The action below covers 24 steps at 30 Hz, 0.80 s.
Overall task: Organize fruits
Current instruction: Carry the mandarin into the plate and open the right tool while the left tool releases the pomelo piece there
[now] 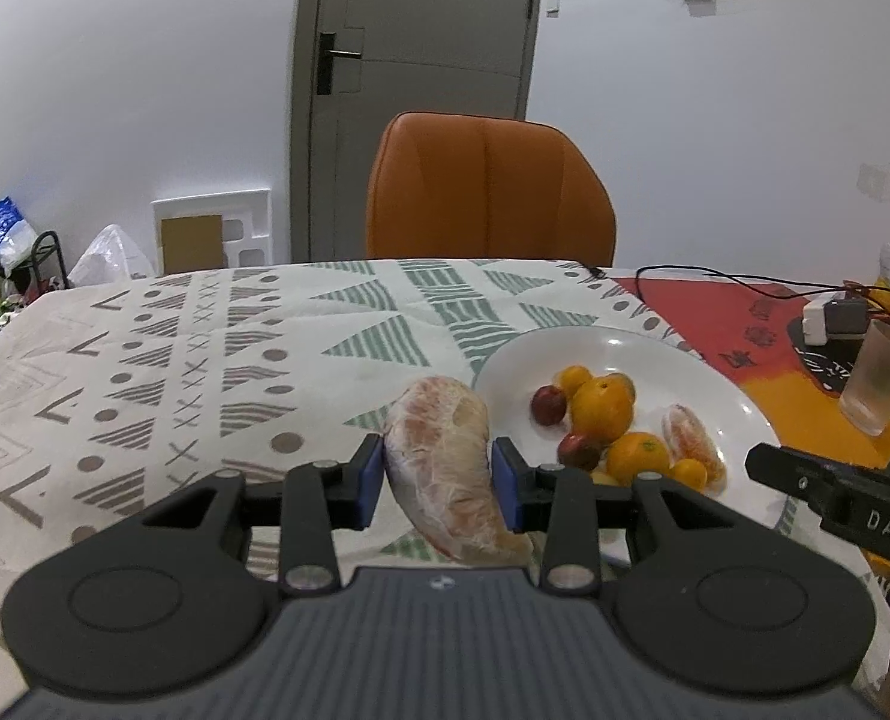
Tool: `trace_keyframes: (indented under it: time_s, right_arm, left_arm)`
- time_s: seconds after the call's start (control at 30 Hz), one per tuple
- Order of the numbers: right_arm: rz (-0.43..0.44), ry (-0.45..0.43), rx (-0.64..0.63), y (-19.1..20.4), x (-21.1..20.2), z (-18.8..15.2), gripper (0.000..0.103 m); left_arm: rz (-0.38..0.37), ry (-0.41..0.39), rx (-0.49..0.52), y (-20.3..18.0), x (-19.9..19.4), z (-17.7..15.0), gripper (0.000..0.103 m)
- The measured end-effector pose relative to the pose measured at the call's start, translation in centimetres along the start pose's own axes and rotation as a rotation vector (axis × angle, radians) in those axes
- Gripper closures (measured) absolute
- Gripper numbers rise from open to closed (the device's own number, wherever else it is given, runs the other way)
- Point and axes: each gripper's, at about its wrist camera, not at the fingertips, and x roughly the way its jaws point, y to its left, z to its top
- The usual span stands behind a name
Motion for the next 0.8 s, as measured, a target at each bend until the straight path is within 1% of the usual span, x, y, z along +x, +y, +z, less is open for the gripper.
trace_keyframes:
  time_s: [0.5, 0.6, 0.63, 0.7, 0.8]
  right_arm:
    - [0.004, 0.003, 0.01, -0.6, -0.6, -0.2, 0.076]
    - [0.006, 0.002, 0.011, -0.7, -0.7, -0.1, 0.076]
    - [0.006, 0.001, 0.012, -0.7, -0.7, -0.1, 0.076]
    - [0.007, -0.001, 0.015, -0.8, -0.7, 0.0, 0.076]
    - [0.01, -0.002, 0.017, -0.8, -0.7, 0.1, 0.076]
  left_arm:
    - [-0.03, -0.005, 0.041, -2.4, 2.2, 1.6, 0.066]
    - [-0.035, 0.004, 0.044, -2.8, 2.6, 2.1, 0.065]
    - [-0.032, -0.007, 0.041, -2.8, 2.5, 2.2, 0.063]
    - [-0.029, -0.027, 0.044, -2.9, 2.1, 2.5, 0.062]
    - [-0.029, -0.027, 0.042, -2.9, 2.0, 2.6, 0.061]
